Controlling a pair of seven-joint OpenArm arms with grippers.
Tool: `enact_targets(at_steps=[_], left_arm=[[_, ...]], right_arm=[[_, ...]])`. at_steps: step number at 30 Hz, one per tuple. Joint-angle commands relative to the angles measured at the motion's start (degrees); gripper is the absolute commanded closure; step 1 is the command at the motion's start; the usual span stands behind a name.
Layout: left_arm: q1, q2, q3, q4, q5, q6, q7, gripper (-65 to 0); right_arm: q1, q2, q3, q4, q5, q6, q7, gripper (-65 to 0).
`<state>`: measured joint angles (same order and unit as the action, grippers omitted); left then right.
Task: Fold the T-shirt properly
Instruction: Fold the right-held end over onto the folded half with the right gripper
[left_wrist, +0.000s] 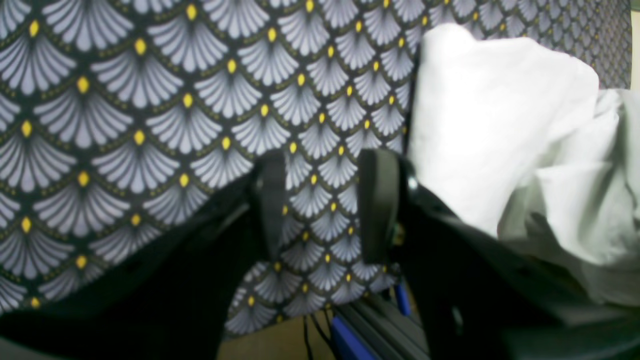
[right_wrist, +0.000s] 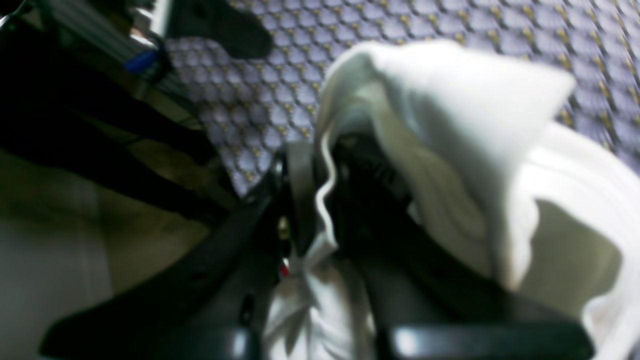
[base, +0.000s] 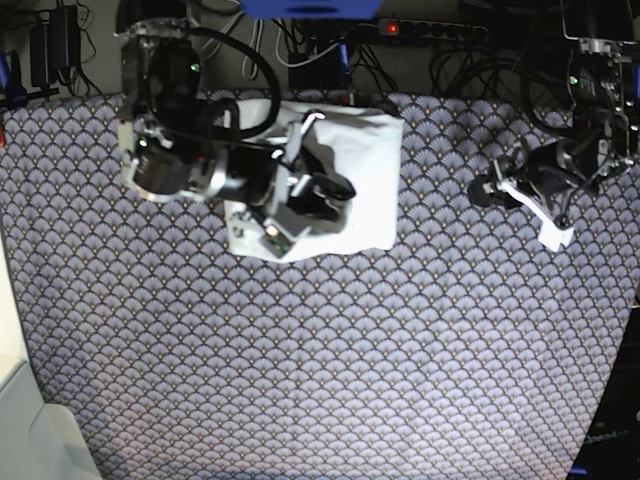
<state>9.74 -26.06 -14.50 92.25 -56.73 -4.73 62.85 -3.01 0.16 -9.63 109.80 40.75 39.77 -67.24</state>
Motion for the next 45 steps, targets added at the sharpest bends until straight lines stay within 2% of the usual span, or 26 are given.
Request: enact_targets(at_steps=[1, 7, 14, 22, 31, 34, 37, 45], left_arm=[[-0.02, -1.14, -0.49, 1.25, -0.98, -0.41, -0.39, -23.8], [1.03, -0.88, -0.49, 5.03, -0.55, -0.41, -0.39, -23.8], [1.03, -0.79, -0.49, 6.43, -0.46, -0.41, -0.39, -23.8], [1.21, -0.79, -0.49, 6.08, -0.46, -0.41, -0.39, -23.8], [1.21, -0.70, -0.49, 5.91, -0.46, -0.41, -0.39, -23.8], [1.21, -0.70, -0.49, 5.82, -0.46, -0.41, -0.39, -23.8], [1.21, -0.70, -0.40, 5.82, -0.46, -0.41, -0.39, -23.8], [1.47, -0.70, -0.49, 5.82, -0.46, -0.41, -0.39, -23.8]], right_arm=[[1.38, -0.21, -0.97, -0.74, 1.40, 0.23, 2.67, 0.0], [3.66, -0.21, -5.36, -9.97, 1.40, 0.23, 7.86, 0.0], [4.90, -0.21, -9.76, -14.63, 1.40, 0.23, 13.66, 0.0], [9.64, -0.91, -9.84, -21.31, 1.40, 0.23, 14.45, -0.3], [11.49, -2.14, -10.02, -23.69, 1.40, 0.23, 14.36, -19.6], [12.63, -2.23, -10.64, -21.84, 1.40, 0.23, 14.10, -24.2], [12.90, -2.14, -12.92, -18.24, 1.40, 0.23, 14.36, -26.7], [12.63, -1.88, -15.82, -11.82, 1.31, 0.23, 14.45, -26.8]])
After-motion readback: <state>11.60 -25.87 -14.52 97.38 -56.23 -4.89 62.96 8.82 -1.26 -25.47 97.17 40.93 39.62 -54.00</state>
